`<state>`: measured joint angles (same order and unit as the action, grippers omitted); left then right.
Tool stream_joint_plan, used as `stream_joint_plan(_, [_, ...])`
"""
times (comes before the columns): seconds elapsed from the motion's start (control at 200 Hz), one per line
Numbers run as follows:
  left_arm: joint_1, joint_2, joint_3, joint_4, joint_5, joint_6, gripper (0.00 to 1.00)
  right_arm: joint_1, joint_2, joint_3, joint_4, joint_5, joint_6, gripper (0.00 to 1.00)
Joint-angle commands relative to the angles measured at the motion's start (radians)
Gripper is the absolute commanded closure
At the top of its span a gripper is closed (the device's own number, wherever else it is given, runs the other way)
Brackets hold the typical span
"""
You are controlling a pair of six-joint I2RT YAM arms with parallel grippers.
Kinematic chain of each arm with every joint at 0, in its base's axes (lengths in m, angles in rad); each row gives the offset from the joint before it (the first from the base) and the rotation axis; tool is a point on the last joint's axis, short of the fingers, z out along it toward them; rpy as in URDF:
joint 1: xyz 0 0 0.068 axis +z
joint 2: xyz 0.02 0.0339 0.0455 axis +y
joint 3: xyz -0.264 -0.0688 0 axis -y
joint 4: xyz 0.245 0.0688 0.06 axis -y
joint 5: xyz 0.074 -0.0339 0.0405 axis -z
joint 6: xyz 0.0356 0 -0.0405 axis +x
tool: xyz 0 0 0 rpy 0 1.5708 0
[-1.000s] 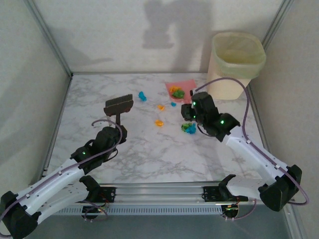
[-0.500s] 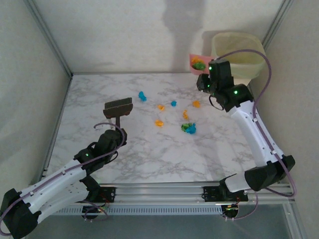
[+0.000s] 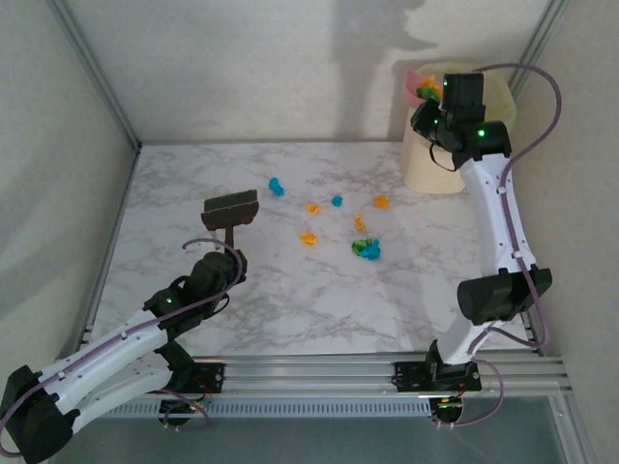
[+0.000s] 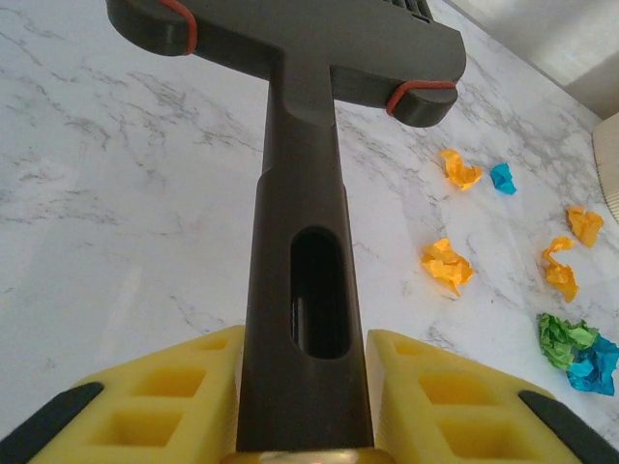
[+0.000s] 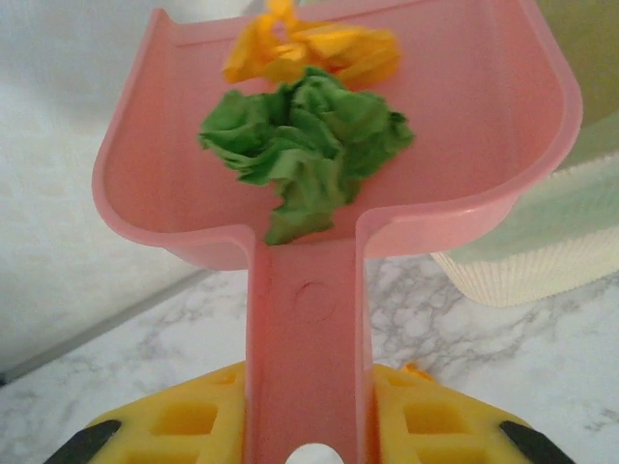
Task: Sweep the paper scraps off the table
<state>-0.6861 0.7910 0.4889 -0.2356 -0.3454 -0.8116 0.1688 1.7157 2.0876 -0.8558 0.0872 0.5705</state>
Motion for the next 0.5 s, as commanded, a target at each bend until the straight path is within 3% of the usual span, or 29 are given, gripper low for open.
stream_joint_plan(0.0, [-0.011,-0.013,0.004,0.025,-0.029,-0.001,1.0,-0.026,0.054,0.106,-0.009,-0.073,0.059,1.0])
stream_joint_plan(0.305, [-0.011,-0.061,-0.019,0.032,-0.085,-0.012,1.0,-0.078,0.26,0.392,-0.126,-0.152,0.213,1.0])
stream_joint_plan(0.496, [-0.012,-0.088,-0.033,0.035,-0.127,-0.016,1.0,-0.107,0.283,0.365,-0.08,-0.216,0.344,1.0])
